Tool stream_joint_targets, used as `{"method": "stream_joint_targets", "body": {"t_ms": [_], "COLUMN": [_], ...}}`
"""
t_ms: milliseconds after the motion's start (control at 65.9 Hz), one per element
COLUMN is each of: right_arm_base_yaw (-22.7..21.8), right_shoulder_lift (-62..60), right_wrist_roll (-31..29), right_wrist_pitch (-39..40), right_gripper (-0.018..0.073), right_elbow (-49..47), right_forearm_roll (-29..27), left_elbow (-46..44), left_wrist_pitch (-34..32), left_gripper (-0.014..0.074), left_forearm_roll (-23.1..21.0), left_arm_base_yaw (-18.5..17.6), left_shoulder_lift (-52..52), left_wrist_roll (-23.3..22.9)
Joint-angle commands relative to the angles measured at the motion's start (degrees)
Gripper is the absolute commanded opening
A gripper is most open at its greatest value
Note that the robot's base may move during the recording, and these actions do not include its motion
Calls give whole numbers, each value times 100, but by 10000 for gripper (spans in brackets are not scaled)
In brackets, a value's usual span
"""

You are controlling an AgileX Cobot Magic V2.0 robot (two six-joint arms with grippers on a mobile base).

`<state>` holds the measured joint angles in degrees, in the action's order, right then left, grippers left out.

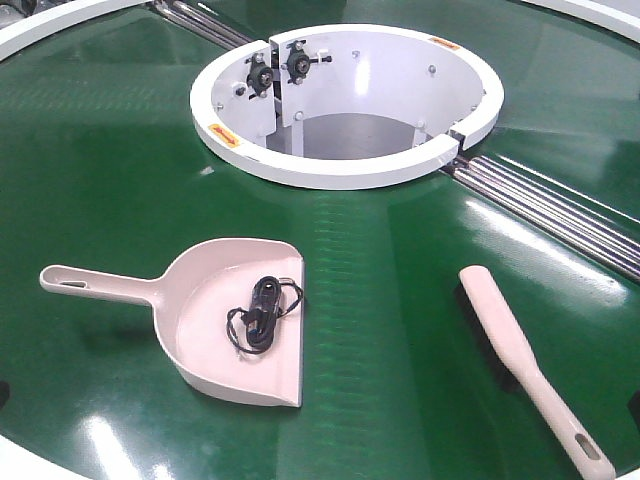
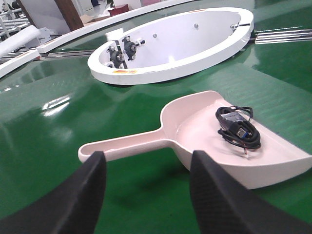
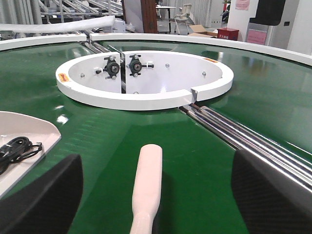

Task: Clean and inspect green conveyor with broom and dustpan

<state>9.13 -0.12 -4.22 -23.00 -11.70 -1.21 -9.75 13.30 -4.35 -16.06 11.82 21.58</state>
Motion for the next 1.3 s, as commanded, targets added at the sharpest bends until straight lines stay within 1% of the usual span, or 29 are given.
{"method": "stream_joint_targets", "body": {"t_ms": [0,46,91,137,212,243,273,364,1062,1168,1229,1289], "right_arm_base_yaw": [-18,-18,-18,-18,-18,-18,-18,-18,-18,-18,-18,-18], "right_shoulder_lift": [75,75,75,75,75,75,75,75,75,75,75,75], "right_wrist_roll": [-38,-38,-38,-38,-38,-38,-30,-30,-14,-14,-14,-14], "right_wrist_pitch": [474,454,448,448,448,448,448,448,419,419,419,419], "right_gripper": [533,482,408,300,115,40,-16,-11,-10,-10,-10,-10], "right_elbow": [-150,-150,-150,-150,-150,-150,-150,-150,-150,-150,-150,-150], "right_forearm_roll": [62,62,62,62,62,62,56,57,45,45,45,45], "left_elbow": [-152,-152,-152,-152,-152,-152,-152,-152,-152,13,194,416], "left_wrist_pitch": [-463,-380,-293,-287,-329,-354,-405,-496,-486,-497,-482,-628], "left_gripper": [347,310,237,154,-11,-9,-8,-8,-8,-8,-8,-8], "left_forearm_roll": [-82,-82,-70,-70,-75,-81,-95,-238,-229,-235,-235,-224], "left_arm_base_yaw": [-27,-27,-27,-27,-27,-27,-27,-27,-27,-27,47,217], "left_shoulder_lift": [54,54,54,54,54,54,54,54,54,-76,-332,-618], "left_wrist_roll": [-79,-72,-61,-61,-61,-67,-83,-83,-83,-83,-78,-69]}}
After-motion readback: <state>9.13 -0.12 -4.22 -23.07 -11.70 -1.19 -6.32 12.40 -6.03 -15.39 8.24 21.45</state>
